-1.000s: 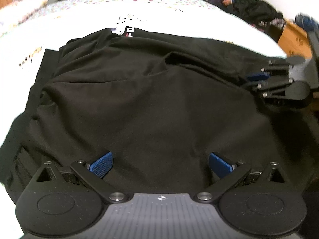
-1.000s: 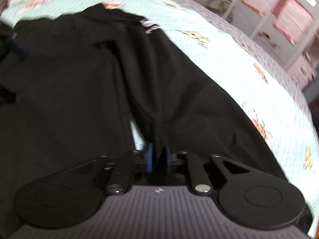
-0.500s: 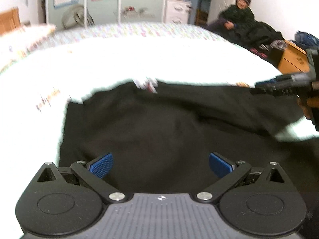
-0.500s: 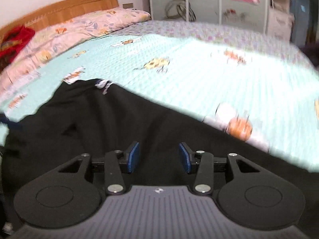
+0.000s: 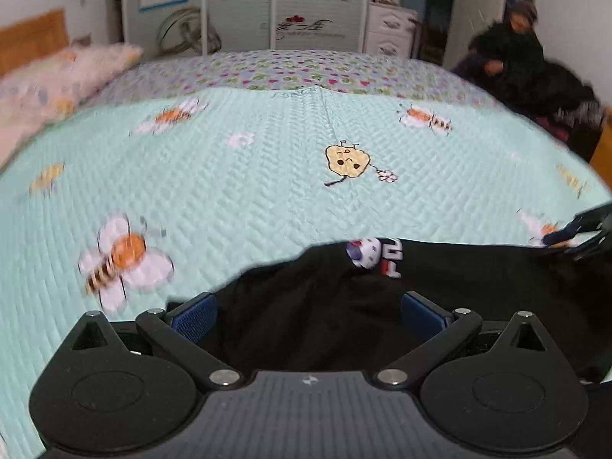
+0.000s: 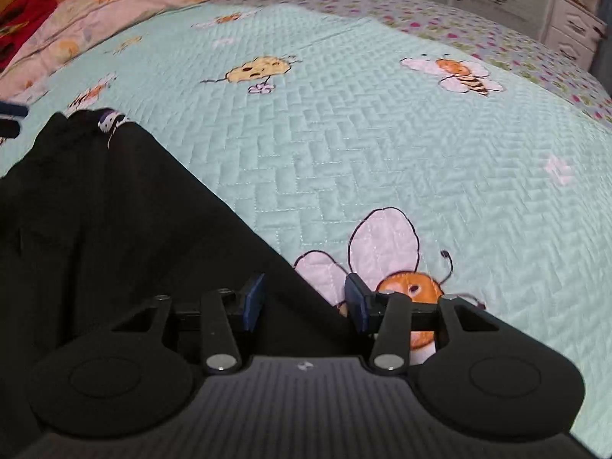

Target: Fold clothes

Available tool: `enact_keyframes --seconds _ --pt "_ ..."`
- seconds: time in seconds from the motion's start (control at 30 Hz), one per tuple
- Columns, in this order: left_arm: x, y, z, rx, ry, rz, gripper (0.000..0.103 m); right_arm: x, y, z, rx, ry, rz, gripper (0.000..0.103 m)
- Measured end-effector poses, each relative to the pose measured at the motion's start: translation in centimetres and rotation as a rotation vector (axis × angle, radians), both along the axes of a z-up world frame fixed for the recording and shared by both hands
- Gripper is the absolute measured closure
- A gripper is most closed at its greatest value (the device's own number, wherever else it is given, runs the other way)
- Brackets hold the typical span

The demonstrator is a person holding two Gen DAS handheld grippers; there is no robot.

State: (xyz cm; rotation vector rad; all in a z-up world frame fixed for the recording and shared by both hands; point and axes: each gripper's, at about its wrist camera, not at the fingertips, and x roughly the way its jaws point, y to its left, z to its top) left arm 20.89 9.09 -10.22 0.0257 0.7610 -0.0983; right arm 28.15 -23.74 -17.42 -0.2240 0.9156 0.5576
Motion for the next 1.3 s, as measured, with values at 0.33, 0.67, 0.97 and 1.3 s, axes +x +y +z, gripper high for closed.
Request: enact_keyframes --seconds 0.33,0.67,0.97,1.3 --pt "8.6 -2.5 -0.5 0.168 0.015 -0.247 0.006 -1.4 1.8 0.2 -0.075 0.046 0.103 0.09" --pt "10.4 -6.6 -4.2 0.212 0.143 -0.531 0.007 -1.7 0.6 -0.5 -0.011 0.03 0.098 0.09" --pt "10.3 -8.8 -5.6 0.248 0.164 -0.579 0.094 -2.7 2.4 -0.1 -0.13 -0.049 0.122 0.095" --pt "9.7 -8.8 -4.3 0.342 0.008 -0.424 0.094 -1.8 8.6 -1.0 -0.608 -0.48 0.176 0.1"
